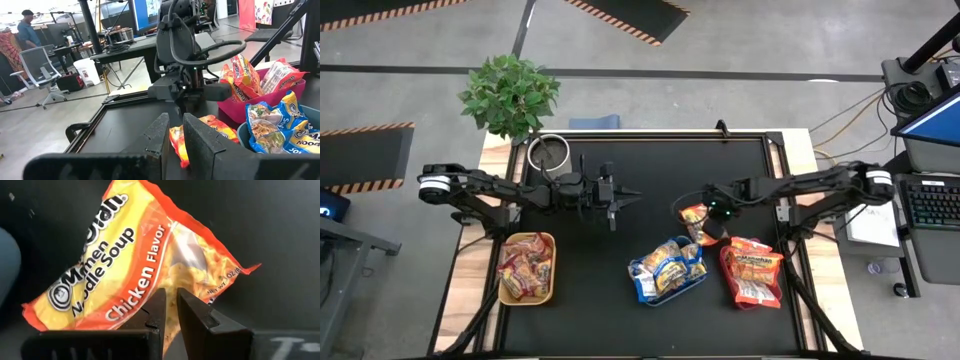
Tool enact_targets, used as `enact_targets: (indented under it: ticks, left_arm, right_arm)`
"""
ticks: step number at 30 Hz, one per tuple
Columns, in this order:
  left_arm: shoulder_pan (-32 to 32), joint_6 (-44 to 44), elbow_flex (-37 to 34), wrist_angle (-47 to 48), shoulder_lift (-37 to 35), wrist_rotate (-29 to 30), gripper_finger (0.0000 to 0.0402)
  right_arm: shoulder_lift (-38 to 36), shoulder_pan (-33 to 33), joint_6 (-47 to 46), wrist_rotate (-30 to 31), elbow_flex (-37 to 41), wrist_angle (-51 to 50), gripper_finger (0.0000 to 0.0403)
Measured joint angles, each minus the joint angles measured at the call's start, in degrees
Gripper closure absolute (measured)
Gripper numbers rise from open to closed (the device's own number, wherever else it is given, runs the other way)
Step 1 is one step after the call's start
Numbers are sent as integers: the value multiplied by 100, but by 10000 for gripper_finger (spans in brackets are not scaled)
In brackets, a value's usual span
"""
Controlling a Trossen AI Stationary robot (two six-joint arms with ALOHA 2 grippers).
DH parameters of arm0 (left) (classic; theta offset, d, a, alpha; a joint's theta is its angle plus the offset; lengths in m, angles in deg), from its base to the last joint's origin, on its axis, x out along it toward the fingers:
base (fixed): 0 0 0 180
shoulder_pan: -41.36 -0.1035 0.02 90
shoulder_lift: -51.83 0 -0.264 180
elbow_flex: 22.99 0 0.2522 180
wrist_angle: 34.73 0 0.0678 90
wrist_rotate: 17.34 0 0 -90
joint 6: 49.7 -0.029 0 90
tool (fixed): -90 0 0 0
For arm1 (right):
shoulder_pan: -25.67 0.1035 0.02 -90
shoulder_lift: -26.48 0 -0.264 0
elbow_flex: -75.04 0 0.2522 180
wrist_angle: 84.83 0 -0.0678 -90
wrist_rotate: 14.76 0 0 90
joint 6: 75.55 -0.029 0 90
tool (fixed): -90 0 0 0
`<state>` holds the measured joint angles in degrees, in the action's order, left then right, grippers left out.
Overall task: Sort Maruchan noodles
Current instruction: Put the orange noodle pack into the red bin
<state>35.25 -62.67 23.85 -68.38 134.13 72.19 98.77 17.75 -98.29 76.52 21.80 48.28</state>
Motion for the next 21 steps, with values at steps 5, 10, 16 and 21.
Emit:
enact_targets:
  ticks: [5,10,16,21]
  left_arm:
    - [0,0,0,32,0,-2,361]
    - [0,0,0,32,0,-2,361]
    - [0,0,-3,120,0,-1,361]
    - [2,39,-7,334,58,209,361]
  right_arm:
    - [546,0,87,323,-155,958,365]
    - [880,-126,215,728,-473,2481,365]
    - [773,-188,758,460,-897,2513,365]
    - [451,-188,920,126,-856,2429,365]
